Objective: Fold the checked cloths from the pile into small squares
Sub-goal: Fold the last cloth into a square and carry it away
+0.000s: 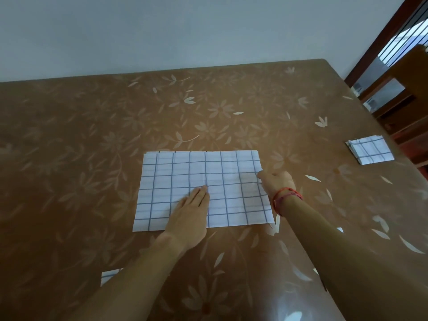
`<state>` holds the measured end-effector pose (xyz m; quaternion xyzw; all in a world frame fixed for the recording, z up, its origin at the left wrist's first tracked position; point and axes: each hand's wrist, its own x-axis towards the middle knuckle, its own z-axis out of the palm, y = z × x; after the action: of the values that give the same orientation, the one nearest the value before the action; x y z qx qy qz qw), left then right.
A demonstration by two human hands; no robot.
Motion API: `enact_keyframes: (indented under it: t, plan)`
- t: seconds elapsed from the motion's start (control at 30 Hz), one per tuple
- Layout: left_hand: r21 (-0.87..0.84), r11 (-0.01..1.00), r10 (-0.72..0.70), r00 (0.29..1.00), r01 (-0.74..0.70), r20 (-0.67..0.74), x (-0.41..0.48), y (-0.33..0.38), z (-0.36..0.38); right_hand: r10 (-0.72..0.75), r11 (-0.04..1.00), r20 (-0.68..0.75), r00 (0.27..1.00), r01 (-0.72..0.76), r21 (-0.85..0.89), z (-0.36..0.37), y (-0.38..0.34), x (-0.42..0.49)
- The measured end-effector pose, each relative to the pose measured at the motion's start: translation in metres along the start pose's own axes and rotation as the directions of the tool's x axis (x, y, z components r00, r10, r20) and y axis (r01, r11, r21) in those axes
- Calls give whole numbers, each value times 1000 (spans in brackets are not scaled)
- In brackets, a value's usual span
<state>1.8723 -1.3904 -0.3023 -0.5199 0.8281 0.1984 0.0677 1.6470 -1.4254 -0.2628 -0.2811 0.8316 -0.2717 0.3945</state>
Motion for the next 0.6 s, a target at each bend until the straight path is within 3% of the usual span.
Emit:
enact_keyframes:
  t: [0.33, 0.47, 0.6]
  plan:
    - [-27, 999, 44, 999, -44, 0, -1, -6, -3, 98, 980, 170, 981, -125, 153, -2, -2, -4]
    - [-80, 995, 62, 998, -65, -31, -1, -6, -6, 28, 987, 78, 997, -40, 154, -4, 7, -9]
    - [-164, 980, 97, 991, -111, -95, -6, 6, -10, 4, 962, -23, 1000, 2, 273, -4, 19, -25]
